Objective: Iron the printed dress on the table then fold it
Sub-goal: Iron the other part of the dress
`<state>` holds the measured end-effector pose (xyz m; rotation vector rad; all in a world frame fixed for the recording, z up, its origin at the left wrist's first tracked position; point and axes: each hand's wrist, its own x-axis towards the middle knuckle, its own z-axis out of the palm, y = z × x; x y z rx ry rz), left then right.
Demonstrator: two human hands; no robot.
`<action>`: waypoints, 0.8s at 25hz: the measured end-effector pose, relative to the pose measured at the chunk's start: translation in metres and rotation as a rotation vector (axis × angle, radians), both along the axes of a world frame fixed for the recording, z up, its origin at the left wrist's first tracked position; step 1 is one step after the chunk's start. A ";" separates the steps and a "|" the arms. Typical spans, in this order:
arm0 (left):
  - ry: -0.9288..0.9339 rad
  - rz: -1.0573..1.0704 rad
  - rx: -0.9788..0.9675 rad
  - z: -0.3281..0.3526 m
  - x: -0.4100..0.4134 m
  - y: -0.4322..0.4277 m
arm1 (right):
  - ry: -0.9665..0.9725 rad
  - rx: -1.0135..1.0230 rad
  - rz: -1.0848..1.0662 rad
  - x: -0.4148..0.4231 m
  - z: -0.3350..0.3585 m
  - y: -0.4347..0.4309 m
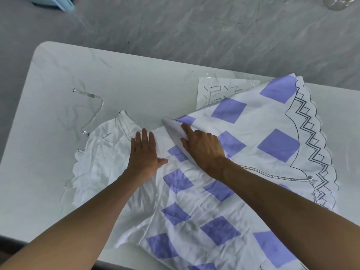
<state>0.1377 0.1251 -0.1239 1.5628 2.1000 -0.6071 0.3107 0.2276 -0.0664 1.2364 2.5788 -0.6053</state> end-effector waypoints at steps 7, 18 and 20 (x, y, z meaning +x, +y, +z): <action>0.027 0.027 -0.063 0.006 0.007 0.008 | 0.017 0.045 -0.173 0.033 -0.003 0.028; 0.131 0.156 -0.070 0.022 0.041 0.039 | 0.013 0.036 -0.364 0.096 -0.004 0.077; 0.079 0.098 0.041 0.023 0.067 0.058 | 0.029 0.023 -0.381 0.103 -0.004 0.082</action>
